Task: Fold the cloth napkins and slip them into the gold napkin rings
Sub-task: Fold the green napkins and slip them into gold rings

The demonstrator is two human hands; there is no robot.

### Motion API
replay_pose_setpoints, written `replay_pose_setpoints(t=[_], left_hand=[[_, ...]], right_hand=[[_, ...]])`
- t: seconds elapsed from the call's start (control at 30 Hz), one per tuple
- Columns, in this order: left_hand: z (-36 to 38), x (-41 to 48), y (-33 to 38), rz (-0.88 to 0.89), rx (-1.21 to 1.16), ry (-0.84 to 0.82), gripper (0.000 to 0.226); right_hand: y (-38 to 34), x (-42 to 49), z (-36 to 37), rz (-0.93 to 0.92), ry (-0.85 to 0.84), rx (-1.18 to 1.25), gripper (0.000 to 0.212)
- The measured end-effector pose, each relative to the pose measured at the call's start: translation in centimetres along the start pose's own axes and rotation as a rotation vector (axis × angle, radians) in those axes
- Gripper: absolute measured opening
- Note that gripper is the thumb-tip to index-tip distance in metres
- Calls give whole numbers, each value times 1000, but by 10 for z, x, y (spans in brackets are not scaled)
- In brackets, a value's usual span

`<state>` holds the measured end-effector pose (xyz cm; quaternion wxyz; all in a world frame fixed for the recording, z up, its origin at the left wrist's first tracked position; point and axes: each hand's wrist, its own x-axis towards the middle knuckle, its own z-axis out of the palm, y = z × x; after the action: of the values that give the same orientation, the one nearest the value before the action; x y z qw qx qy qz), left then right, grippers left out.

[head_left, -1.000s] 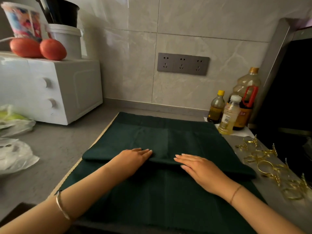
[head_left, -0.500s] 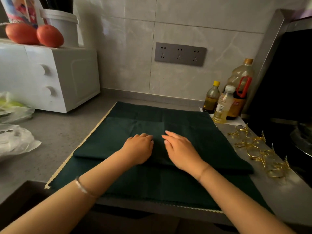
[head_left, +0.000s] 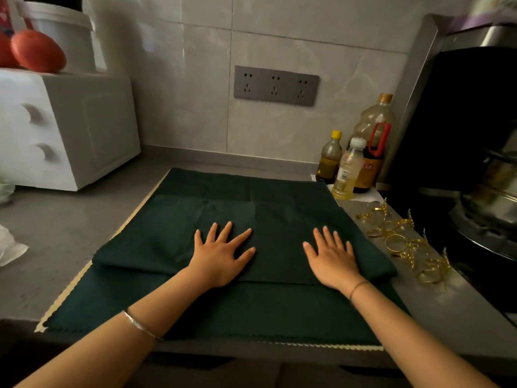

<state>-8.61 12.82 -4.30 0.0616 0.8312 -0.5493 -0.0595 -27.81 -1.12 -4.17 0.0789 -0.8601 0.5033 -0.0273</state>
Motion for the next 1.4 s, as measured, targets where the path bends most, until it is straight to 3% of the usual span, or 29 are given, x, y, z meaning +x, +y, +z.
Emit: replay_pose_setpoints(t=[0.17,0.33,0.47,0.67,0.9,1.17,1.4], left_hand=[[0,3,2,5,15,9,58],[1,1,5,15,14,4,59],[1,2,5,20,18,-2,59],[3,4,9,-32,0,5,60],[-1,3,-10,-47,-6,28,62],[-22,-4,-111,-314,-8,58,67],[-19,-5,-116,-304,-18,112,69]], right_hand=[[56,-3,-11,91,10,34,63],[67,-6,-18,146,-13,25,63],[15,-6,-19,-55,44,36,59],[-92,9,4,-340,-37,71,50],[-103,21,15,-299,-33,57,51],[-106,26,14,-289,-47,9,55],[-139,86,2,-377,-49,90,61]])
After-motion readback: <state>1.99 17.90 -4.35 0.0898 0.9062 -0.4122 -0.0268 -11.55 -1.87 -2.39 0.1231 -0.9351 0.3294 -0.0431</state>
